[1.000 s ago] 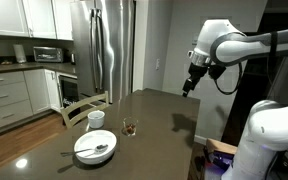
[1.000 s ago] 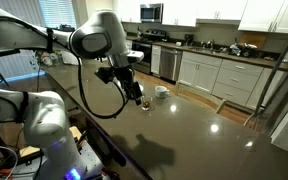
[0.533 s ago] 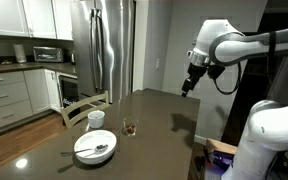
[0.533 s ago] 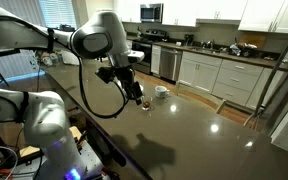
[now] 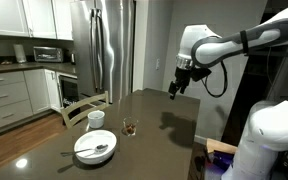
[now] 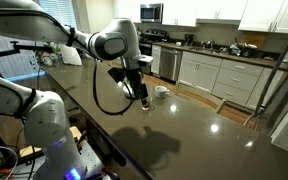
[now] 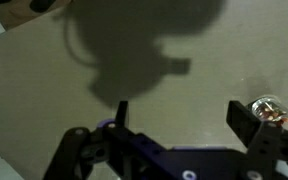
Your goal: Pour the contents in the glass cup into the white bowl
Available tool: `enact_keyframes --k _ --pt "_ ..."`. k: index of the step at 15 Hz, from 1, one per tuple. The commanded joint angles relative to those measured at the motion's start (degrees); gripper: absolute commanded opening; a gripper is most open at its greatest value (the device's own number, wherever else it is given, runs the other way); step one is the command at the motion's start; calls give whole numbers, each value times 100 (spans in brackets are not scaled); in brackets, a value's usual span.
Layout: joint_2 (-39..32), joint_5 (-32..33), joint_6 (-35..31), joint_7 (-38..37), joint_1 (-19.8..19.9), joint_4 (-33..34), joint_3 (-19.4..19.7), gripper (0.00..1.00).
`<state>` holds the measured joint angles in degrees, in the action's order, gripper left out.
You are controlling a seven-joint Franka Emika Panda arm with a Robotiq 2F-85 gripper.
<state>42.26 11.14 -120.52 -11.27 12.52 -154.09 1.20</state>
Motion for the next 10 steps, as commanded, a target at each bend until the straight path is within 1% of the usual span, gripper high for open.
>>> enact_keyframes --k 1,3,6,10 --pt "-1061 -417 59 -575 -97 722 -128 100" --pt "-1464 -693 268 -877 -126 1061 -135 100" --pt "-1872 -1068 512 -1466 -122 1400 -150 100" --pt "-2171 -1448 415 -2428 -80 1632 -144 100"
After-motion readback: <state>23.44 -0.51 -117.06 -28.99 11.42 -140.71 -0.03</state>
